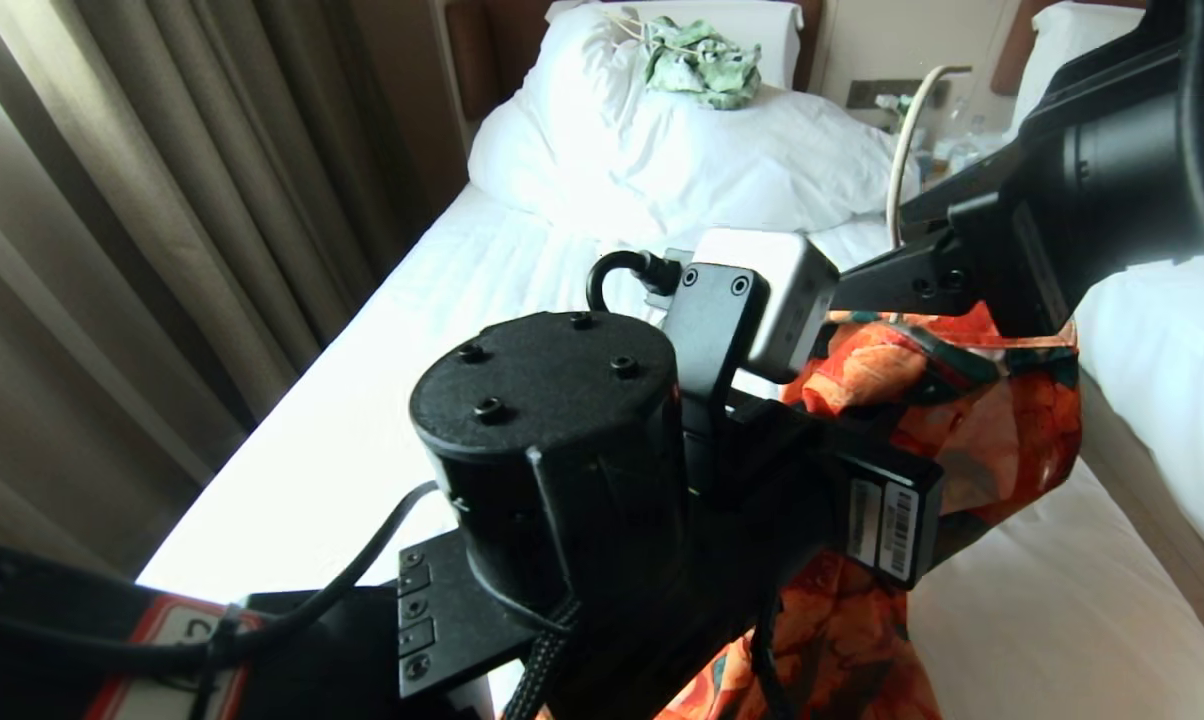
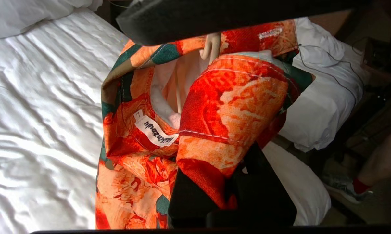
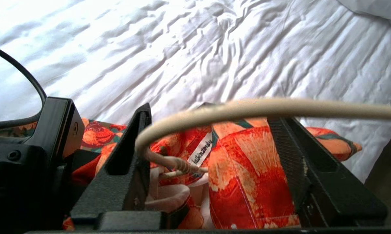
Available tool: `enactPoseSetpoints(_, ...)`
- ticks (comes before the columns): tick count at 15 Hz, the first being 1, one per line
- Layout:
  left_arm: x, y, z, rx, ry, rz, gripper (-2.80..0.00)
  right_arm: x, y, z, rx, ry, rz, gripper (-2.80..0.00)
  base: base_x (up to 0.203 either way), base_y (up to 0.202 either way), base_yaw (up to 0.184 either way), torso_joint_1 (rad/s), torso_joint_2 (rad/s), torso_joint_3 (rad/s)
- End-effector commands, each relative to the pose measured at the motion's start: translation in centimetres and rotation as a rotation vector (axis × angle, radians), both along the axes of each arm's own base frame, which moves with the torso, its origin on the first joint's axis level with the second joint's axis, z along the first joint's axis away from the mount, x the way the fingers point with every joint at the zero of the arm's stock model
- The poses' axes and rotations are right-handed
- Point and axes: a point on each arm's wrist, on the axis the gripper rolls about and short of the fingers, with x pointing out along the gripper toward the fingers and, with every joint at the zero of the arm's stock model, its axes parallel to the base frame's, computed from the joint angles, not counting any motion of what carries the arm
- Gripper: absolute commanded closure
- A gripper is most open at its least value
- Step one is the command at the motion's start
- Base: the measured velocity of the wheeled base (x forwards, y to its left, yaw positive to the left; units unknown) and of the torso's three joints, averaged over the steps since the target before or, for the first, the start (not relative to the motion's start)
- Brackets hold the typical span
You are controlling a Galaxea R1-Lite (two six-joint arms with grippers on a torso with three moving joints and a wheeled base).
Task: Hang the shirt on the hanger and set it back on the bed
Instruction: Take the clothes hanger out of the clothes
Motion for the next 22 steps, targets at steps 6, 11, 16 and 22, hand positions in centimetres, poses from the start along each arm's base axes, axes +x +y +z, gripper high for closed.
enactPoseSetpoints(6, -0.8, 1.3, 1.4, 0.007, -0.009, -0.024, 0.00, 1.0, 2.7, -2.2, 0.029, -0.029, 0.031, 0.00, 0.000, 0.000, 0.000, 0.000, 0.00, 0.000)
enactPoseSetpoints(11, -0.4, 1.4, 1.9, 0.029, 0.001, 0.011, 0.00, 0.6, 2.4, -1.6, 0.035, -0.056, 0.001, 0.00, 0.000, 0.000, 0.000, 0.000, 0.00, 0.000)
enactPoseSetpoints(16, -0.3, 1.6, 1.8, 0.033, 0.005, 0.017, 0.00, 0.6, 2.3, -1.6, 0.034, -0.061, -0.021, 0.00, 0.000, 0.000, 0.000, 0.000, 0.00, 0.000)
enactPoseSetpoints(22, -0.4, 2.7, 1.9, 0.031, 0.003, 0.026, -2.80, 0.7, 2.2, -1.5, 0.033, -0.068, -0.037, 0.00, 0.000, 0.000, 0.000, 0.000, 0.00, 0.000)
